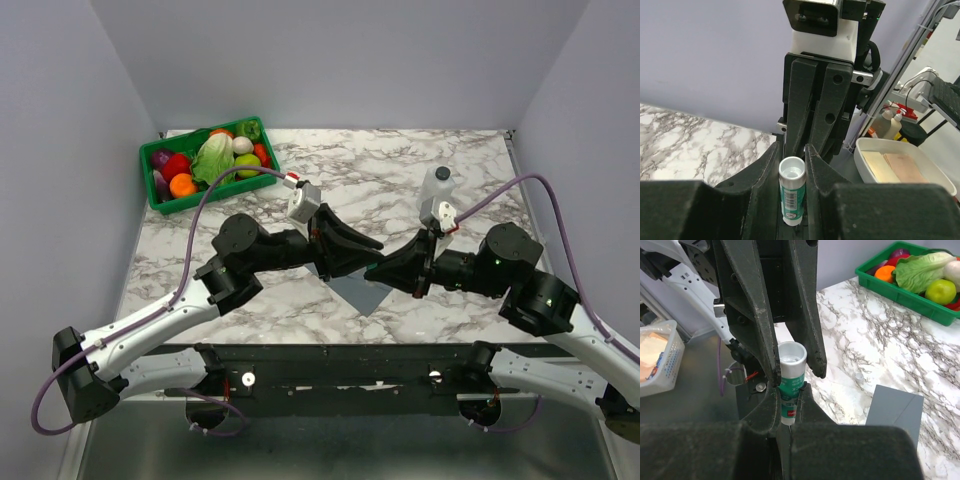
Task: Place the letter into the envelope and seal it
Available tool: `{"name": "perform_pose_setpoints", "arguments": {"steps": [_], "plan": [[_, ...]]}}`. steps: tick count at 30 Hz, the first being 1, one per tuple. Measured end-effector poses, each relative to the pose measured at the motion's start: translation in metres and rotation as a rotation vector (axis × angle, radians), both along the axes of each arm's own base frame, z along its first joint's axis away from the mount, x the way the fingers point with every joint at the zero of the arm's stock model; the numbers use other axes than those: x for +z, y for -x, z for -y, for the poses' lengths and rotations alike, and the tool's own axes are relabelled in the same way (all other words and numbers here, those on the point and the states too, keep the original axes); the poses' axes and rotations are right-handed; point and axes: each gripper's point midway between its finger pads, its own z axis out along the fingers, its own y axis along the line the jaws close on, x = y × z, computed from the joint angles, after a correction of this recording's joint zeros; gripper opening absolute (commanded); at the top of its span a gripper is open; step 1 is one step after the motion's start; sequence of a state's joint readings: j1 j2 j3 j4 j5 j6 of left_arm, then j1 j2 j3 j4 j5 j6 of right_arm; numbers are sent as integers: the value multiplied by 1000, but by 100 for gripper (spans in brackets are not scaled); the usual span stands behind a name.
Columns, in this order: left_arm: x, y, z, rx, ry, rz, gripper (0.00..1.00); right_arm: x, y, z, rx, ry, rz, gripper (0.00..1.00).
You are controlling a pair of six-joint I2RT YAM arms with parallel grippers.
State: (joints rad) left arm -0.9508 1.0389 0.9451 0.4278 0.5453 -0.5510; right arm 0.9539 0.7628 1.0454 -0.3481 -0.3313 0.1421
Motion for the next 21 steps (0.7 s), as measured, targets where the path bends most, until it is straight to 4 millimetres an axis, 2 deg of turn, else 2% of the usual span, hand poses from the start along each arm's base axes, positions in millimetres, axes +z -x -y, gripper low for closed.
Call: {"name": "perform_pose_setpoints", "arguments": {"steps": [2, 5, 6, 9, 11, 12, 13, 15, 16, 18, 21], "plan": [[-2, -6, 0, 29, -10, -8, 0, -2, -7, 1, -38, 8, -4, 1], [-6, -31, 0, 168, -50, -56, 0, -8, -31, 2, -161, 33, -25, 1], [-6, -46, 0, 243, -74, -83, 0, -8, -43, 2, -223, 41, -34, 1], [-2, -104, -4, 564, -138, -165, 0, -1, -97, 1, -491, 43, -68, 1], [-1, -137, -11, 754, -171, -187, 47, 1, -127, -5, -631, 32, -94, 1], [-2, -152, -14, 843, -197, -190, 67, 1, -139, -7, -690, 31, -98, 1], [-3, -163, -18, 909, -217, -188, 98, 1, -150, -9, -738, 35, -98, 1], [3, -182, -29, 1026, -232, -185, 99, -2, -167, -7, -836, 47, -100, 1], [13, -187, -35, 1069, -215, -187, 99, -5, -174, -3, -876, 52, -100, 1], [27, -186, -44, 1094, -182, -181, 99, -5, -180, 1, -901, 31, -99, 1], [31, -176, -62, 1090, -147, -183, 99, -9, -171, 1, -864, -19, -94, 1]]}}
